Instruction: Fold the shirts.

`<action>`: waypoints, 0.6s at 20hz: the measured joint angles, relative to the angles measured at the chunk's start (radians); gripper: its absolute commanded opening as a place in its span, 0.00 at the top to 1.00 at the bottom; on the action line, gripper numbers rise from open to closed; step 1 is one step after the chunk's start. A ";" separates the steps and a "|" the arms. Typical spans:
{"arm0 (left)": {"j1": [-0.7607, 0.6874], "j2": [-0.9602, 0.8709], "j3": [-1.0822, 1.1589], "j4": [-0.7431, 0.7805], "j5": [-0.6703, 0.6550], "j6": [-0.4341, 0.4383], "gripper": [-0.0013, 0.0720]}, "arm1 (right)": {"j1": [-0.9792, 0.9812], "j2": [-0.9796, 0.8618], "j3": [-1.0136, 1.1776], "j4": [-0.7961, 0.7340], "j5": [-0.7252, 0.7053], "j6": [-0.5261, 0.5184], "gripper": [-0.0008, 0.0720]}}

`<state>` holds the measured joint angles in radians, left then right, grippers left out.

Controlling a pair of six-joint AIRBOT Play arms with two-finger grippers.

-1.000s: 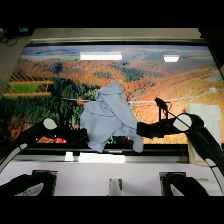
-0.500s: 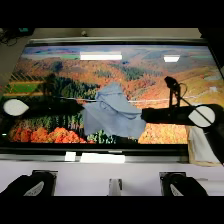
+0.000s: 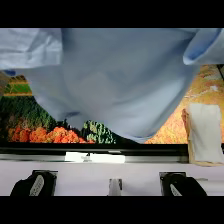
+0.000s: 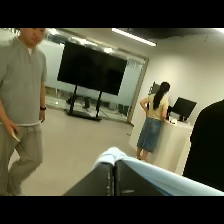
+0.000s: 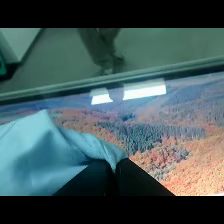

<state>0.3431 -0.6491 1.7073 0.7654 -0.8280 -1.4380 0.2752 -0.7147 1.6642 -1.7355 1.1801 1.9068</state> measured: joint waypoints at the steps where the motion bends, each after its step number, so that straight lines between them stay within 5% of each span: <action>1: 0.015 0.009 0.014 -0.010 -0.015 -0.001 0.94 | 0.000 0.007 0.014 -0.010 0.027 0.005 0.96; 12: 0.054 0.012 -0.048 0.037 -0.204 0.108 0.94 | 0.000 -0.007 0.051 -0.064 0.374 -0.026 0.96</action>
<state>0.3973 -0.6369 1.6596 0.8021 -1.0321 -1.3300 0.2752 -0.7216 1.7149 -1.8000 1.5543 1.8805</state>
